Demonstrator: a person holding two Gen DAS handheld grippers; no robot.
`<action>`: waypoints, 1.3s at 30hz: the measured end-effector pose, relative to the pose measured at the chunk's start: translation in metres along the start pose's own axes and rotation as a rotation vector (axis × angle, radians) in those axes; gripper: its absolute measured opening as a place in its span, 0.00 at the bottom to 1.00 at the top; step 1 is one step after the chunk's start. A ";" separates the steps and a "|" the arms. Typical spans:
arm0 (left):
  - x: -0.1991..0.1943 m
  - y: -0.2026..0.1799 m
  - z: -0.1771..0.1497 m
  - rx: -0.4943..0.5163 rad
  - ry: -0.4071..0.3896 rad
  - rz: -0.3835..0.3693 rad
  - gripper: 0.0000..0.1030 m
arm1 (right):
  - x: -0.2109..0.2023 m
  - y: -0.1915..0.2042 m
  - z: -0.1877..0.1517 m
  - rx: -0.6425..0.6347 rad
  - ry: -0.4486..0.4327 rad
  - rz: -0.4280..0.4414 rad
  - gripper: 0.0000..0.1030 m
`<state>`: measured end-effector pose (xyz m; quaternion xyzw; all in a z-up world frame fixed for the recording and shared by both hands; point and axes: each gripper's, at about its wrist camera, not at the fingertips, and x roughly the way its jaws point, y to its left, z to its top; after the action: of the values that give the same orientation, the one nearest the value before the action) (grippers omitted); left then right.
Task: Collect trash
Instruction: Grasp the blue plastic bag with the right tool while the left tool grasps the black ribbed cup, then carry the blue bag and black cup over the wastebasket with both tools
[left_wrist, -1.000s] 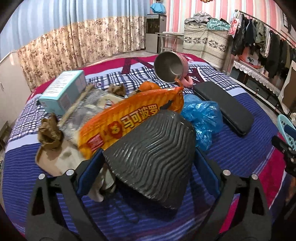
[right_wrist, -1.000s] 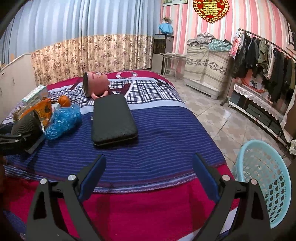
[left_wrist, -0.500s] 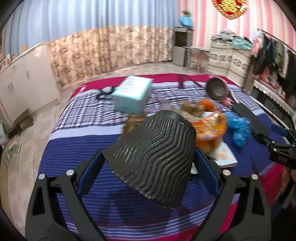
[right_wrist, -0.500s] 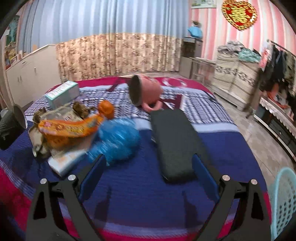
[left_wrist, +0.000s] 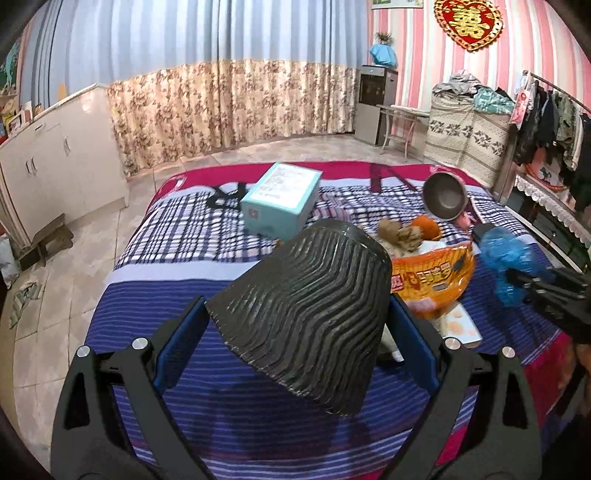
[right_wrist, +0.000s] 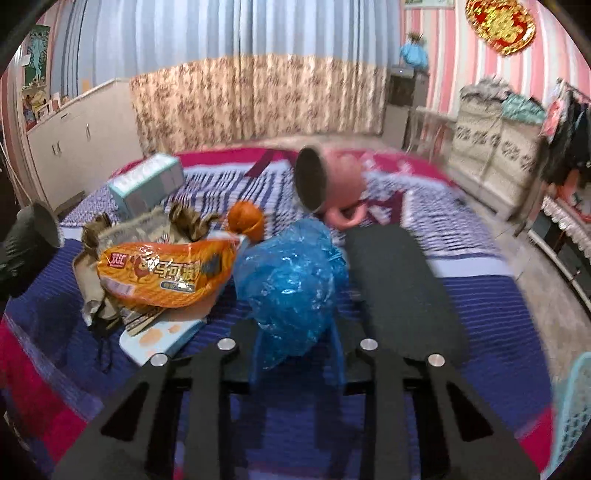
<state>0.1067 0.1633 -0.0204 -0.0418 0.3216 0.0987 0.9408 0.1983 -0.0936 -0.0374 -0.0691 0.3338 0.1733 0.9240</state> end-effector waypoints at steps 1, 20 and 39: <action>-0.001 -0.005 0.001 0.005 -0.004 -0.005 0.89 | -0.014 -0.008 -0.002 0.001 -0.014 -0.015 0.28; -0.017 -0.162 0.006 0.139 -0.053 -0.209 0.89 | -0.157 -0.218 -0.108 0.295 -0.085 -0.436 0.28; -0.021 -0.364 -0.019 0.288 -0.044 -0.476 0.89 | -0.183 -0.317 -0.145 0.519 -0.104 -0.578 0.28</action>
<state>0.1571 -0.1985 -0.0171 0.0202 0.2930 -0.1712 0.9405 0.0970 -0.4741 -0.0275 0.0847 0.2861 -0.1812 0.9371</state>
